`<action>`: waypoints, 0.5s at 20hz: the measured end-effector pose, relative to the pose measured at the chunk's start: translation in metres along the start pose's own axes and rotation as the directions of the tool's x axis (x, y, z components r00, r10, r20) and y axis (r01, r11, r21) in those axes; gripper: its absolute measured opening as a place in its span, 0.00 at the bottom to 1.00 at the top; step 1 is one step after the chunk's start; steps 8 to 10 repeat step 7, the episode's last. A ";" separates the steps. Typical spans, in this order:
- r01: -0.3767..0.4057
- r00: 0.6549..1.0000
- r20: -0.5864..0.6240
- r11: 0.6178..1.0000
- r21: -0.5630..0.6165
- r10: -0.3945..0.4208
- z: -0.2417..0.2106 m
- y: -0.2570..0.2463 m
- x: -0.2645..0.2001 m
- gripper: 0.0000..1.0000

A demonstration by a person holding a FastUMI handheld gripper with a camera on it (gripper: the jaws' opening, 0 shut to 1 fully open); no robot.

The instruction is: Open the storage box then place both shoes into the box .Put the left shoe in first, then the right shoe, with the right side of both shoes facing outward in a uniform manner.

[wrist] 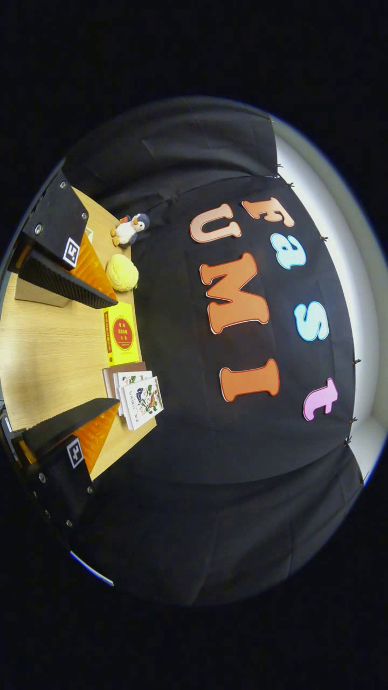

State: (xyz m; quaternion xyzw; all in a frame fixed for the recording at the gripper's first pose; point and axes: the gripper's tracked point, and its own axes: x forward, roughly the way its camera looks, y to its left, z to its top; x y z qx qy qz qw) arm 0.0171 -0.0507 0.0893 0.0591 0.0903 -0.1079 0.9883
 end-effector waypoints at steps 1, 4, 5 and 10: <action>-0.005 1.000 0.006 1.000 0.009 0.005 0.002 -0.001 0.000 0.99; -0.006 1.000 0.000 1.000 0.019 0.006 0.000 -0.009 0.003 0.98; -0.005 1.000 -0.002 1.000 0.017 0.005 -0.001 -0.010 0.003 0.99; -0.005 1.000 -0.004 1.000 0.016 0.005 -0.002 -0.014 0.002 0.99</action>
